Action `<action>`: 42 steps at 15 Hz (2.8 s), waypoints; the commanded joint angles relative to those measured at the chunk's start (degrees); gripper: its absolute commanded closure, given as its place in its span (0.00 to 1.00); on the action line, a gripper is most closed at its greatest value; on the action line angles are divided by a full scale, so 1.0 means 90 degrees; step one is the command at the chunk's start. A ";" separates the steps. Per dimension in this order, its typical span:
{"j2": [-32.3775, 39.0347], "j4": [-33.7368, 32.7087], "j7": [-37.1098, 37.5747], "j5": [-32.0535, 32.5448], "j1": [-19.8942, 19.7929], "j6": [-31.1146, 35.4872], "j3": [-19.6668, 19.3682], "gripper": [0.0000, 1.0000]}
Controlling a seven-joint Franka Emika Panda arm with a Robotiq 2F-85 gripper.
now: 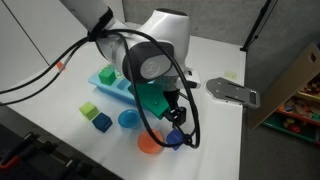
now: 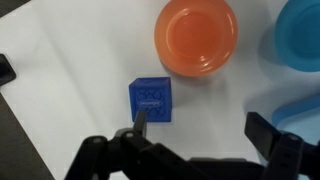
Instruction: Put the blue building block on top of the green building block, remove the bottle from the sink and put it on top of the blue building block
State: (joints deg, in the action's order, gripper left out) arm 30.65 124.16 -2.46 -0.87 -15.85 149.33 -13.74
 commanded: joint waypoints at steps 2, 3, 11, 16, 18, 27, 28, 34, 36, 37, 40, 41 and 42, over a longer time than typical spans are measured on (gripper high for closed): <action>0.0476 -0.0600 0.0059 -0.0143 -0.0256 -0.0153 0.0065 0.00; 0.0527 -0.0631 0.0047 -0.0140 -0.0291 -0.0142 0.0049 0.00; 0.0884 -0.0624 -0.0150 -0.0202 -0.0745 -0.0050 0.0110 0.00; 0.0815 -0.0504 -0.0031 -0.0160 -0.0638 -0.0021 0.0058 0.00; 0.0780 -0.0492 -0.0226 -0.0163 -0.0697 0.0095 0.0162 0.00; 0.1084 -0.0587 -0.0611 -0.0131 -0.0787 0.0683 0.0282 0.00; 0.1166 -0.0604 -0.0606 -0.0116 -0.0785 0.0765 0.0266 0.00; 0.1631 -0.0764 -0.0597 -0.0123 -0.0877 0.1301 0.0299 0.00; 0.1765 -0.0857 -0.0545 -0.0116 -0.0869 0.1403 0.0277 0.00; 0.1824 -0.0915 -0.0536 -0.0117 -0.0873 0.1390 0.0278 0.00; 0.1872 -0.0989 -0.0479 -0.0106 -0.0805 0.1245 0.0249 0.32; 0.1834 -0.0974 -0.0450 -0.0102 -0.0766 0.1185 0.0230 0.32; 0.1773 -0.0944 -0.0428 -0.0096 -0.0725 0.1119 0.0215 0.40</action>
State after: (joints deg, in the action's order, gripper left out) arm 47.06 116.69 -6.79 -2.12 -22.52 161.46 -11.86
